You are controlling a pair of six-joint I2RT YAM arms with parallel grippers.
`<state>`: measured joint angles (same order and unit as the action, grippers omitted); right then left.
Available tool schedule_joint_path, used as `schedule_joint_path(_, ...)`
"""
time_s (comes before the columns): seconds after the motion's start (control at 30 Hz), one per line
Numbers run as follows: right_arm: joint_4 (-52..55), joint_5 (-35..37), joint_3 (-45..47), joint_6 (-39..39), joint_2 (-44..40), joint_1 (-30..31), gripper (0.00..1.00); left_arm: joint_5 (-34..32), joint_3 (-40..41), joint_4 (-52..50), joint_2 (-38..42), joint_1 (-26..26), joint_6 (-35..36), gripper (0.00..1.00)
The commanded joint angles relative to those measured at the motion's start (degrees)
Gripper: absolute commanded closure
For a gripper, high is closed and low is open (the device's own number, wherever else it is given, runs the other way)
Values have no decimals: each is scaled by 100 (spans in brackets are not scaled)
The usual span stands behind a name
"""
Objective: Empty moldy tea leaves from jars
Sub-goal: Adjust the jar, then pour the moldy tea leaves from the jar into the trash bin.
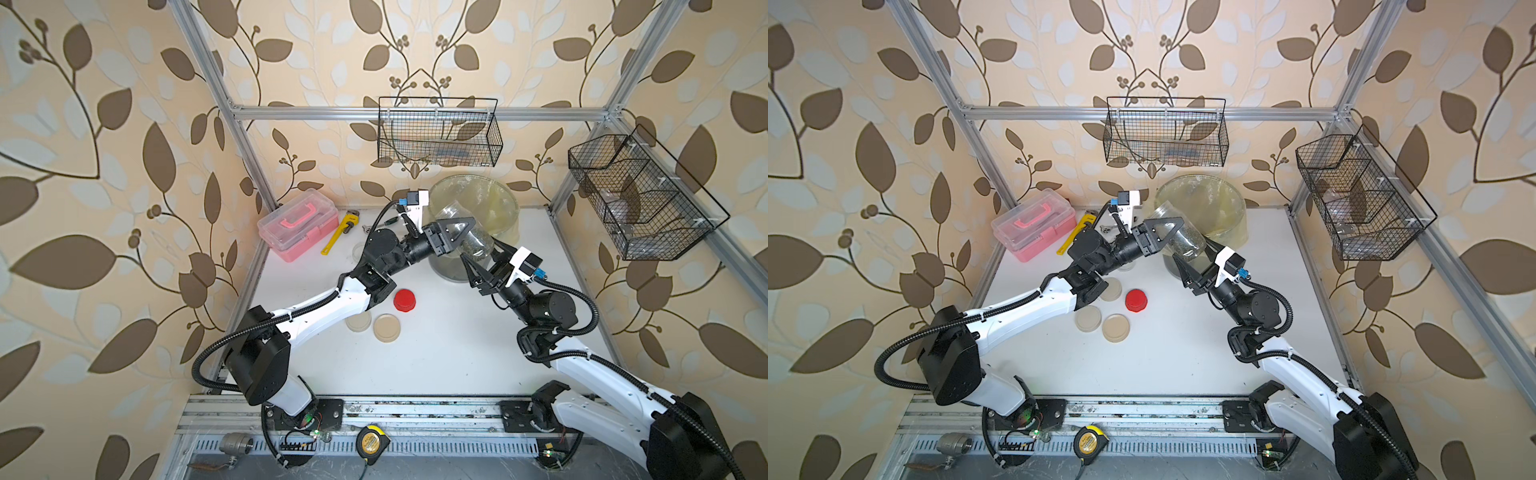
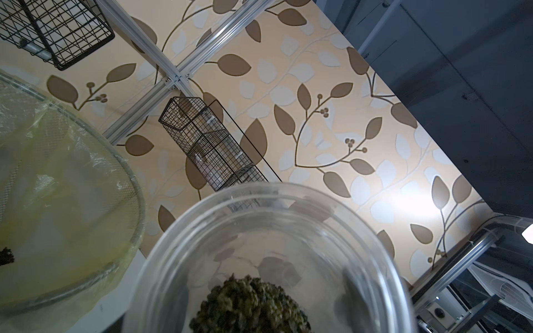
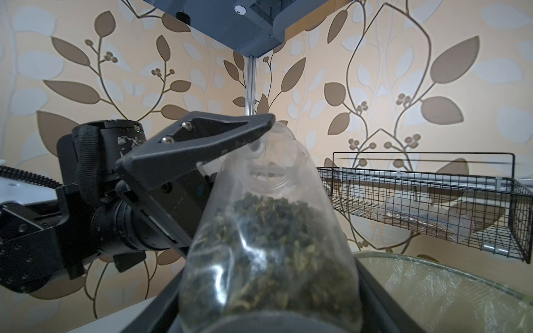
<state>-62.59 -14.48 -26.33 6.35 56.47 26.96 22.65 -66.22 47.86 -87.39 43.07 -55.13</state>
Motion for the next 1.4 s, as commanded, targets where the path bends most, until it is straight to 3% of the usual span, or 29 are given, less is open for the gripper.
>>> schedule_joint_path(0.0,-178,-96,-224,68,-201,22,36,40,-85,274,217,-18,244,1)
schedule_joint_path(0.2,365,53,-360,168,-488,-272,40,4,51,-668,914,-178,1316,1)
schedule_joint_path(0.43,1581,-147,-713,249,-819,-754,42,-689,-364,-4072,1976,-185,4585,1)
schedule_joint_path(0.57,2791,-476,-1250,215,-782,-990,43,-978,-296,-4551,2288,-185,5678,1)
schedule_joint_path(0.73,4274,-872,-2164,351,-320,-1409,46,-561,175,-4400,2488,-185,6943,1)
schedule_joint_path(0.9,4998,-988,-2757,334,81,-1577,46,-56,597,-4140,2547,-185,7353,1)
schedule_joint_path(1.13,6540,-489,-3811,7,678,-1606,47,-261,1142,-3895,2849,-185,7572,1)
schedule_joint_path(1.37,7269,-109,-4380,15,1108,-1606,48,-233,1392,-3714,2994,-183,7674,1)
